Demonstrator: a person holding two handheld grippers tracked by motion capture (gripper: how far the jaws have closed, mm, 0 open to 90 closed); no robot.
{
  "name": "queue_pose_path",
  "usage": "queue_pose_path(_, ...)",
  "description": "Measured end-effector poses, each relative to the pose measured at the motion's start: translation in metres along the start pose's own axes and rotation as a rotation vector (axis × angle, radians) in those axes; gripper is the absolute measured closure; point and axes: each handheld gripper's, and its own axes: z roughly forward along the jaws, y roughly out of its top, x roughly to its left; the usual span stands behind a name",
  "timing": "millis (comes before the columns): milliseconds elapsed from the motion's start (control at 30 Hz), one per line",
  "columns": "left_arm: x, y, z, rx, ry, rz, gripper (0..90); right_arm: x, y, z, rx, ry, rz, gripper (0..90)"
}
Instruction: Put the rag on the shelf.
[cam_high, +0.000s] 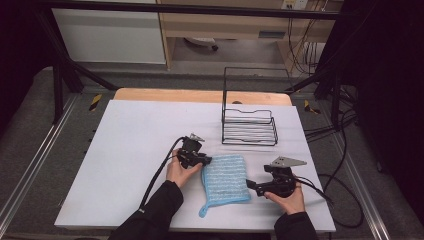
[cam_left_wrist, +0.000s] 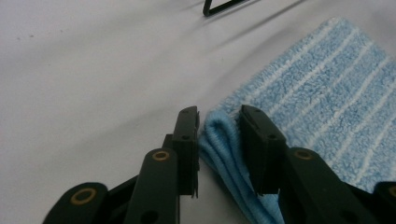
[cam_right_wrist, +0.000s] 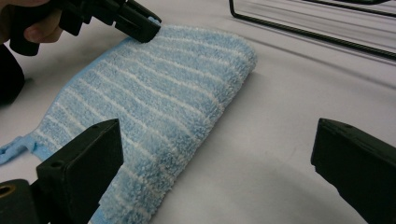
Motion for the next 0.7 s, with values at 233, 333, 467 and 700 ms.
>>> queue_pose_path(233, -0.003, -0.001, 0.0, -0.005, 0.008, 0.013, 73.7, -0.002, 0.003, 0.0, -0.012, -0.007, 0.011, 2.9)
queue_pose_path(333, -0.003, -0.002, 0.001, -0.01, 0.012, 0.001, 75.2, -0.003, 0.005, 0.001, -0.016, -0.011, 0.012, 2.6)
queue_pose_path(467, -0.003, -0.003, 0.001, -0.011, 0.014, -0.004, 76.4, -0.002, 0.009, 0.003, -0.022, -0.019, 0.013, 2.1)
queue_pose_path(700, -0.004, -0.003, 0.002, -0.017, 0.024, 0.014, 76.7, -0.001, 0.018, 0.009, -0.029, -0.034, 0.007, 1.4)
